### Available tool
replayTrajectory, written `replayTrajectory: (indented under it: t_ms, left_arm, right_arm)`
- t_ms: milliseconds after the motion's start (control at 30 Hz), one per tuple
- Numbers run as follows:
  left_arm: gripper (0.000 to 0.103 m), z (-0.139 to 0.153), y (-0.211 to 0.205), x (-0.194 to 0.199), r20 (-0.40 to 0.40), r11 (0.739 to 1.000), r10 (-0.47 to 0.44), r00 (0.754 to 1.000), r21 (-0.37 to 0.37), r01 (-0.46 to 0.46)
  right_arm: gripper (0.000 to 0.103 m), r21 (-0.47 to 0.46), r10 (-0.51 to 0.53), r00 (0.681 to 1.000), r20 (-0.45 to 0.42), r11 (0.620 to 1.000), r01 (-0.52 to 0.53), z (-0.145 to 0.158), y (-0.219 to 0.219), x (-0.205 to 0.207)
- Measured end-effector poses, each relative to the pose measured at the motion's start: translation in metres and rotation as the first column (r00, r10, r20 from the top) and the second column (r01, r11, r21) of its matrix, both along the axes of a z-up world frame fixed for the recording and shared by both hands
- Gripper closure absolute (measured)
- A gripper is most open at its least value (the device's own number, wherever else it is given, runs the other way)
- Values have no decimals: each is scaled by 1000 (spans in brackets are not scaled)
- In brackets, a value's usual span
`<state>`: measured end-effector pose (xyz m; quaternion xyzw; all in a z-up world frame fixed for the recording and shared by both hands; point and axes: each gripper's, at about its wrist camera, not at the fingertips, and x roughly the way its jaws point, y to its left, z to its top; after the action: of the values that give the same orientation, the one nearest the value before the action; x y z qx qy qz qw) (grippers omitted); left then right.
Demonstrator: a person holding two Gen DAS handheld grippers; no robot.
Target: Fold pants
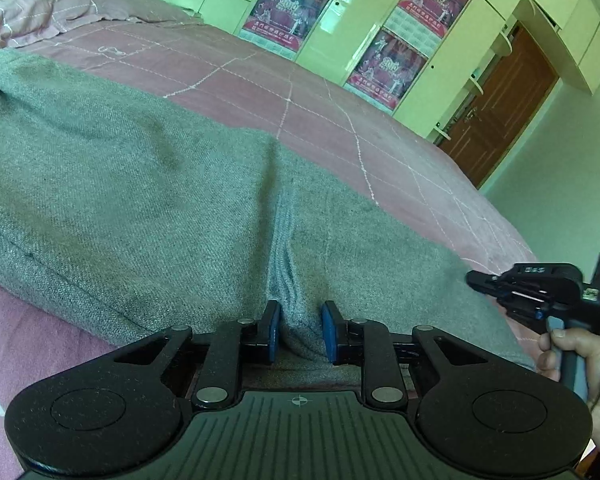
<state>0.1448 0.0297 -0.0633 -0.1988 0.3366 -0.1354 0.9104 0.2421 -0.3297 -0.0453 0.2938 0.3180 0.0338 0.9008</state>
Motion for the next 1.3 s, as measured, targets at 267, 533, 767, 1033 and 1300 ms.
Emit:
replayTrajectory:
  t_ms: [267,533,767,1033,1300]
  left_arm:
    - [78,1,-10,-8,5,999,23,1000,26,-23]
    - [78,5,-15,-9,0,999,24,1000,32,-24]
    - [78,5,-15,-9,0,999,26,1000,30,-26]
    - [73,9,-5,-8,-10,1000,23,1000,-10,-23]
    - [18,44,103,-45,146,969,232,962,52,-241]
  right_arm:
    - [95,-21,25,999,42,999,-24,4,8,-33]
    - [92,1,31,996,86,1000,-31,7,12,-59]
    - [90,-20,47,995,84,999,-45,4,21,-93]
    - [83,-64,77,994,81,995,-72,10,36,-105]
    - [80,-88,105,986,132,992,-94,11,48,-112]
